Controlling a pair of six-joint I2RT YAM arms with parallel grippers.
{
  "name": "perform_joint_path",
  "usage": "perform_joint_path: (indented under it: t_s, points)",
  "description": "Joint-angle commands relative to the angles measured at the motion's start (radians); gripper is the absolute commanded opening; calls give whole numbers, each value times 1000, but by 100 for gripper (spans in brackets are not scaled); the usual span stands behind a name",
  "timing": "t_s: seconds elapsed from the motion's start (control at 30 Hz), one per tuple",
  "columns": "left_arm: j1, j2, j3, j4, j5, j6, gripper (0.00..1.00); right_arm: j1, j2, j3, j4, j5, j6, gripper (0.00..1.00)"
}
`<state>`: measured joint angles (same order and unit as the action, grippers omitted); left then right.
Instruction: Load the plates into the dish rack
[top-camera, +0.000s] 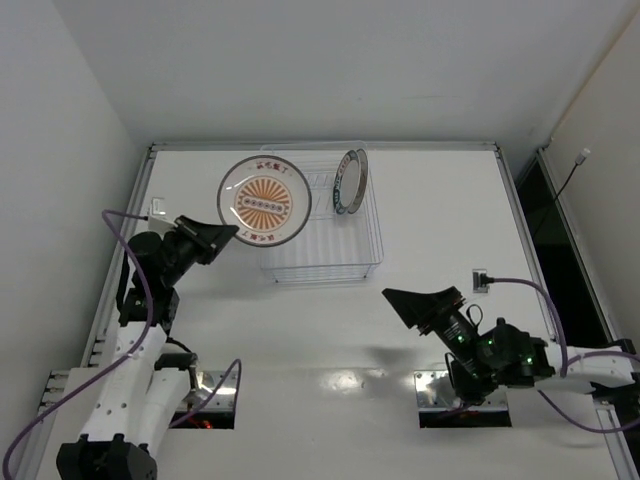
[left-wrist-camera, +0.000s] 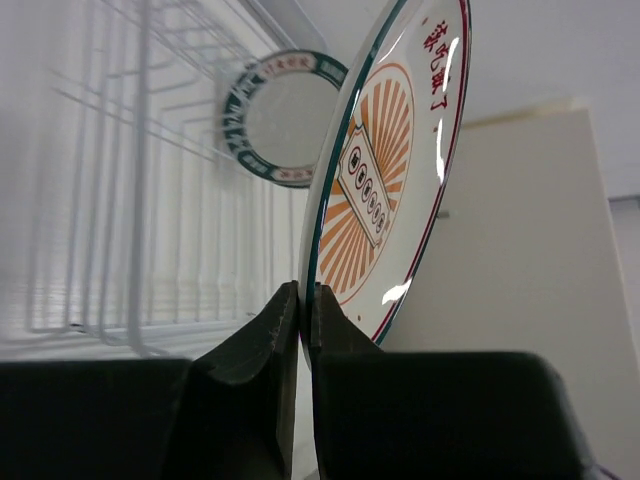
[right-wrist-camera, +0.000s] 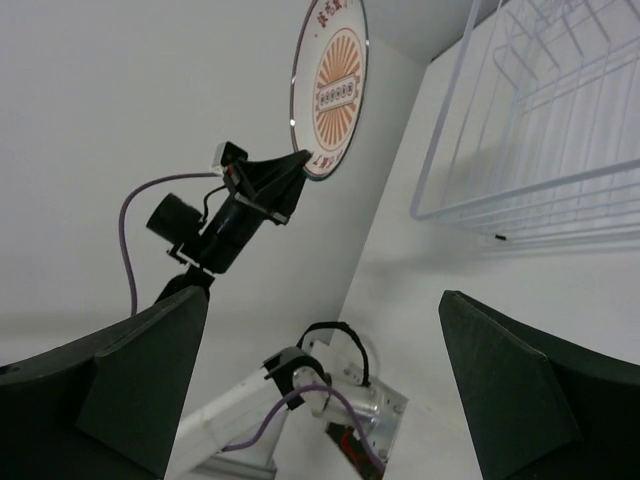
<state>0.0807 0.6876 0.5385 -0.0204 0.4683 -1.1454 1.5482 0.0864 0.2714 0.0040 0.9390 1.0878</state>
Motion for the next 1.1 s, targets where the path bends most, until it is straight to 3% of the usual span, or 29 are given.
perform_joint_path:
  t_s: [0.0, 0.13, 0.3, 0.4, 0.53, 0.63, 0.73, 0.77, 0.87, 1.07]
  points:
    - [-102, -43, 28, 231, 49, -94, 0, 0, -1, 71, -13, 78, -108, 100]
    - [-226, -77, 37, 264, -91, -116, 0, 0, -1, 71, 19, 132, -134, 100]
    - [-347, -49, 49, 257, -131, -94, 0, 0, 97, 98, 68, 64, -134, 100]
    - [-380, -37, 61, 257, -164, -82, 0, -11, 228, 167, 42, 26, -94, 100]
    - [-401, -28, 81, 220, -165, -59, 0, -117, 286, 196, 92, -61, -103, 100]
    - [-401, -37, 101, 192, -165, -50, 0, -241, 338, 244, 102, -175, -103, 100]
    - [-410, -37, 123, 172, -165, -50, 0, -393, 479, 296, 128, -420, -74, 100]
    - [-410, -37, 123, 172, -165, -50, 0, -512, 521, 296, 170, -583, -39, 100]
    - [-410, -37, 144, 163, -155, -50, 0, -661, 655, 298, 333, -793, 0, 98]
    - [-410, -37, 163, 122, -125, -40, 0, -735, 825, 411, 386, -928, -22, 93]
